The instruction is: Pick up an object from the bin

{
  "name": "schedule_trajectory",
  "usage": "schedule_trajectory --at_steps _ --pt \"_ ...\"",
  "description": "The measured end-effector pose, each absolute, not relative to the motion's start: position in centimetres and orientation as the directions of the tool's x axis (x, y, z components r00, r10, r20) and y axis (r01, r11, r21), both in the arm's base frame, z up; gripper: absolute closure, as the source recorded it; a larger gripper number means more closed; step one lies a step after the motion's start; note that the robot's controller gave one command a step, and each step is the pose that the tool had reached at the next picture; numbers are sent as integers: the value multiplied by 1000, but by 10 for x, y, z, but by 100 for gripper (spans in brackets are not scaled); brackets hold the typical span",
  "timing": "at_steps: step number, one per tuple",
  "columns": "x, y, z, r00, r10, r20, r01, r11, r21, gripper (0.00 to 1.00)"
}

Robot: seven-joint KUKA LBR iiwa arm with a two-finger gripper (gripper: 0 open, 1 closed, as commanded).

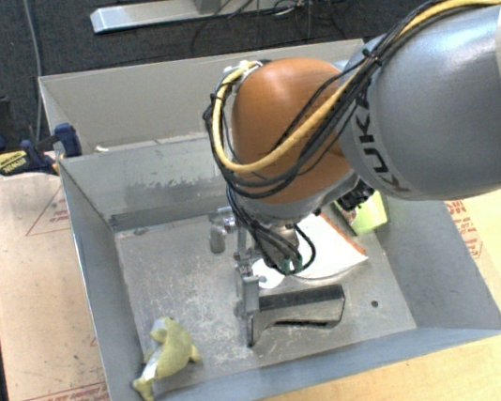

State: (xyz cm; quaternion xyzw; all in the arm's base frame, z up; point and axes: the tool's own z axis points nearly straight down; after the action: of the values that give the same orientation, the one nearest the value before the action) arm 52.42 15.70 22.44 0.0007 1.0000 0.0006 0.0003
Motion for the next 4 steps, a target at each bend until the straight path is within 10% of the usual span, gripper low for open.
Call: schedule_trajectory --at_steps 1,2,3,4 --pt "545 173 180 -992 -125 0 -125 992 2 0" --pt "546 172 181 -992 -123 -2 -123 992 2 100" --pt "580 182 131 -999 -36 -2 -36 999 4 100" --pt "603 156 70 -780 -625 -6 -625 780 3 100"
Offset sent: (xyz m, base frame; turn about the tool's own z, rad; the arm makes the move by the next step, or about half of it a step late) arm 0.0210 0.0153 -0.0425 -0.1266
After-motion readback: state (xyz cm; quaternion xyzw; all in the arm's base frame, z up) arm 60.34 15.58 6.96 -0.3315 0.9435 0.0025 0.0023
